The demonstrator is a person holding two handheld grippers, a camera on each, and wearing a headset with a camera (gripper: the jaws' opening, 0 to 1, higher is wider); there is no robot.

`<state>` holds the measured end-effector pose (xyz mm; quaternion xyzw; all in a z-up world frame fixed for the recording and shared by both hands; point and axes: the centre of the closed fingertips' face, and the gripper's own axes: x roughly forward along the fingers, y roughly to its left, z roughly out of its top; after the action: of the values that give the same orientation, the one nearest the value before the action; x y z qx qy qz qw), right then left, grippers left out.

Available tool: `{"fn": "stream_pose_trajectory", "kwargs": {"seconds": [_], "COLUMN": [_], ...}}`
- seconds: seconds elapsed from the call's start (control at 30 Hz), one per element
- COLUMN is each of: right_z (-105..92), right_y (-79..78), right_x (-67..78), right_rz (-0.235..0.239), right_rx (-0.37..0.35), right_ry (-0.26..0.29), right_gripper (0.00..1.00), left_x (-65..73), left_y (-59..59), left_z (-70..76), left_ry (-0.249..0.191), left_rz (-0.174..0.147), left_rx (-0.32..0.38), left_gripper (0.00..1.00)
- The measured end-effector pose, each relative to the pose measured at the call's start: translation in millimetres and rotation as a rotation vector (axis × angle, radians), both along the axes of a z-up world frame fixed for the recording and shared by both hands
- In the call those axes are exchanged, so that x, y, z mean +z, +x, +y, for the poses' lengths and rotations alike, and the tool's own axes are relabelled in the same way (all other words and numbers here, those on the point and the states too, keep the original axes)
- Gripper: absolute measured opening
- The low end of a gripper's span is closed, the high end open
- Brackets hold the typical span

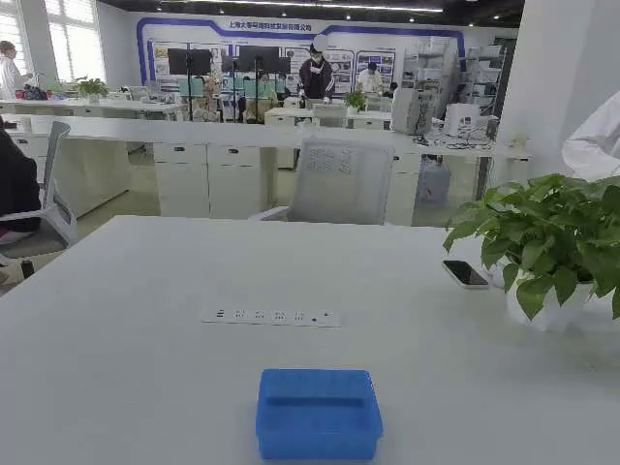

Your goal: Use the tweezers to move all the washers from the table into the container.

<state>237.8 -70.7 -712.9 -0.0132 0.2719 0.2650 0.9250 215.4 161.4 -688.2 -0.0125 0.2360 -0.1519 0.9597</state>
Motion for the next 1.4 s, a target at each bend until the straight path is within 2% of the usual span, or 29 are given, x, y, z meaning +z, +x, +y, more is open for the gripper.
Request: {"fn": "stream_pose_trajectory", "kwargs": {"seconds": [0.43, 0.97, 1.03, 1.27, 1.4], "right_z": [0.7, -4.9, -5.9, -6.1, -6.0], "right_y": [-0.9, 4.4, 4.7, 3.4, 2.8], "right_x": [-0.3, -1.3, -2.2, -1.8, -1.4], "right_rz": [0.002, -0.005, 0.005, 0.008, 0.009], "right_rx": [-0.005, -0.037, -0.045, -0.051, -0.047], "right_ry": [-0.004, 0.005, 0.007, 0.013, 0.011], "right_gripper": [0.86, 0.85, 0.85, 0.85, 0.84], "left_x": [0.7, -4.4, -7.7, -3.5, -5.0], "left_y": [0.9, 11.3, 11.6, 13.1, 14.0], "left_z": [0.6, 0.1, -0.4, -1.0, -0.8], "left_ry": [0.007, 0.023, 0.025, 0.03, 0.029], "left_rz": [0.004, 0.005, 0.025, 0.008, 0.01], "left_rx": [-0.011, -0.042, -0.049, -0.053, -0.054], "left_gripper": [0.99, 0.99, 0.99, 0.98, 0.98]}}
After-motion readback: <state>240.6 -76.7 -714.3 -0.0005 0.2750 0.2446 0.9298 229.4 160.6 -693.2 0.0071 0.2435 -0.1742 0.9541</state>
